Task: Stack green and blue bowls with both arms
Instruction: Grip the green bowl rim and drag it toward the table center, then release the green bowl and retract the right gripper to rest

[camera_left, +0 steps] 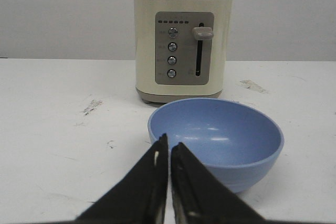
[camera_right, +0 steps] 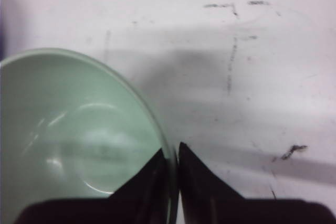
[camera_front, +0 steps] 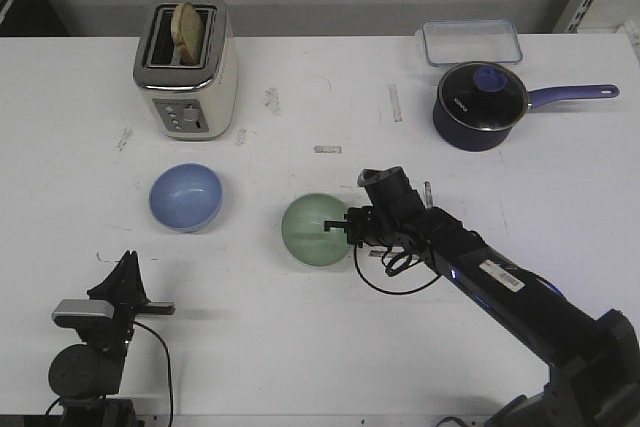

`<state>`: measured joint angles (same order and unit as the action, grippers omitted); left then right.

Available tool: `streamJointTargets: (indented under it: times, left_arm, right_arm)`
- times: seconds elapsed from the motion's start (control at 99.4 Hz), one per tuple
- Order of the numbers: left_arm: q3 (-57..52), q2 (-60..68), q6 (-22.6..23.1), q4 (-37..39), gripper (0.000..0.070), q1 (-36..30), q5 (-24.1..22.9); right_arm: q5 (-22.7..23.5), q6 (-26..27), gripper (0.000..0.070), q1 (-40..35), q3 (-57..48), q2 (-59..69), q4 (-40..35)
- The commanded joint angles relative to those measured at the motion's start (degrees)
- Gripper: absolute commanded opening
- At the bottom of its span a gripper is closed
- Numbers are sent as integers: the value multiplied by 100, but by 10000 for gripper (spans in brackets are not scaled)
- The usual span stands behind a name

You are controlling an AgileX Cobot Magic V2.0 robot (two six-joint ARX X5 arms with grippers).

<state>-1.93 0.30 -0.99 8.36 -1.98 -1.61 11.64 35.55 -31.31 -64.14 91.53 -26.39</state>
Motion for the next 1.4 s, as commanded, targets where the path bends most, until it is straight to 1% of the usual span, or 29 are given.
streamJointTargets:
  times: [0.0,0.141,0.302,0.423,0.503,0.523,0.604,0.654,0.684,0.765,0.795,0.835,0.885,0.916,0.946,0.976,1.026,1.087,1.187,1.228,1.268,1.308,1.318,1.389]
  left_arm:
    - [116,-11,15,70,1,11,-11]
    - [116,-11,15,70,1,11,-11]
    - [116,-11,15,72,1,11,-11]
    - [116,-11,15,70,1,11,-11]
    - [116,-11,15,70,1,11,-11]
    - [116,-11,15,70,1,11,-11]
    - [116,-11,15,70,1,11,-11]
    - [116,-11,15,70,1,11,-11]
    - [116,-11,15,70,1,11,-11]
    - [116,-11,15,70,1,11,-11]
    - [116,-11,15,70,1,11,-11]
    - [116,-11,15,70,1,11,-11]
    - [116,-11,15,70,1,11,-11]
    - [116,-11,15,70,1,11,-11]
    - [116,-11,15,70,1,11,-11]
    - [116,-11,15,70,1,11,-11]
    - [116,-11,15,70,1,11,-11]
    - [116,-11,15,70,1,11,-11]
    - [116,-11,15,70,1,11,-11]
    - [116,-11,15,70,1,11,-11]
    - [116,-11,15,72,1,11,-11]
    - [116,-11,15,70,1,11,-11]
    - [116,-11,15,70,1,11,-11]
    - [116,-11,15,70,1,11,-11]
  right_arm:
    - [-103,153,7,-61,-114,177,57]
    - [-221,219,7,-61,-114,240,76]
    - [-581,269,9,-59,-114,240,87]
    - [-568,260,10,-11,-114,240,83]
    - [-584,260,29,7,-114,240,98]
    - [-577,262,45,13,-114,238,107]
    - [-573,262,160,17,-114,229,116]
    - [-573,260,215,17,-114,225,142]
    - [-573,260,231,17,-114,223,168]
    - [-597,260,238,46,-114,168,256]
    - [-597,260,257,61,-114,129,291]
    - [-629,258,322,81,-114,57,330]
    - [-732,256,438,92,-114,-68,367]
    - [-789,227,495,92,-114,-153,378]
    - [-874,192,530,101,-114,-251,387]
    - [-927,151,543,107,-114,-365,389]
    - [-1038,-13,543,146,-111,-562,393]
    - [-1134,-382,542,223,-98,-815,422]
    - [-1351,-1180,539,422,-9,-1244,586]
    - [-1421,-1569,527,538,83,-1434,730]
    - [-1478,-1971,496,660,219,-1633,929]
    - [-1504,-2352,431,791,407,-1853,1169]
    - [-1510,-2472,405,841,483,-1937,1263]
    - [-1510,-2841,306,1056,870,-2297,1729]
